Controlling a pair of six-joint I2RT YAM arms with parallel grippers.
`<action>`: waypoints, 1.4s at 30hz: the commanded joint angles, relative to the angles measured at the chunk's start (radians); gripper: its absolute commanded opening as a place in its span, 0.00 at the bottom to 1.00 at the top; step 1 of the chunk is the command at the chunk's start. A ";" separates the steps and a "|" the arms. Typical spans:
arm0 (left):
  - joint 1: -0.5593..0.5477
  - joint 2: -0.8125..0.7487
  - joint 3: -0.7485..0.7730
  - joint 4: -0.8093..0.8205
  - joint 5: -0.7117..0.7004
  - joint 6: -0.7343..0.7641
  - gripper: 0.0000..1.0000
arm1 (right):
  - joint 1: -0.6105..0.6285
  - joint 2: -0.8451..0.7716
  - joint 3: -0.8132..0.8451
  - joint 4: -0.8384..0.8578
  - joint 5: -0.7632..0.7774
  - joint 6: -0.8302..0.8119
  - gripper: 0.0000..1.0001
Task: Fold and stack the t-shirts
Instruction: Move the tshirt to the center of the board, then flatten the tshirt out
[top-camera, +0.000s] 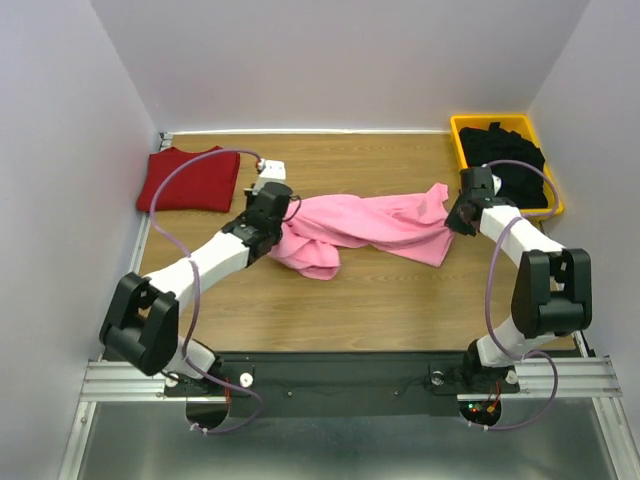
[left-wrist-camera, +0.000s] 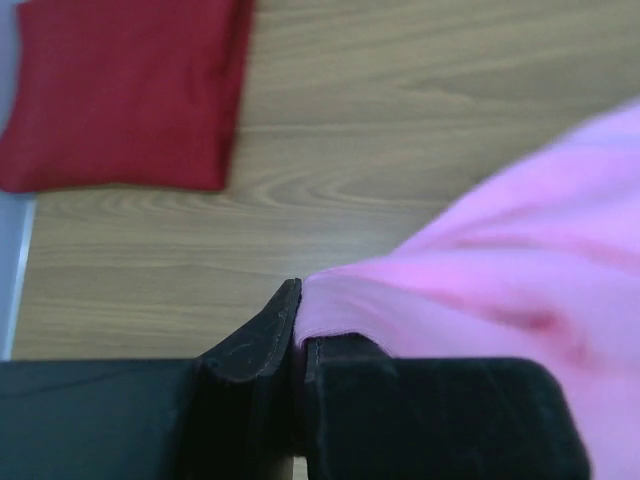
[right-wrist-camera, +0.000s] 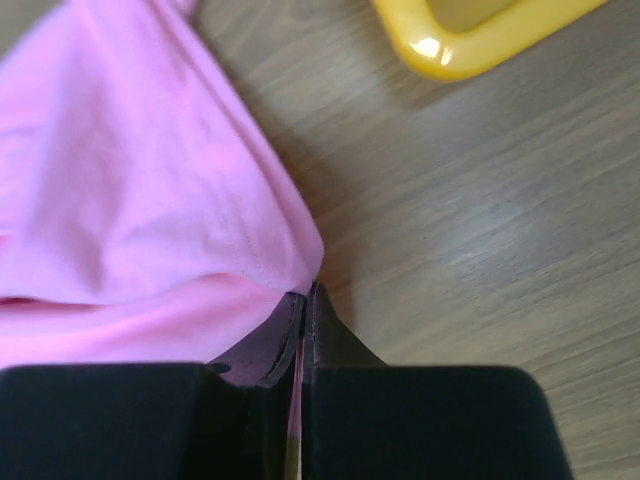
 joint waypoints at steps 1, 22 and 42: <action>0.081 -0.106 -0.025 -0.008 -0.170 0.027 0.03 | -0.001 -0.088 0.059 -0.041 0.061 -0.013 0.01; 0.149 -0.514 -0.086 -0.093 0.086 -0.070 0.03 | -0.032 -0.280 0.238 -0.165 0.058 -0.121 0.01; 0.245 -0.086 0.104 -0.051 0.214 -0.240 0.66 | -0.032 0.053 0.448 -0.187 -0.077 -0.125 0.60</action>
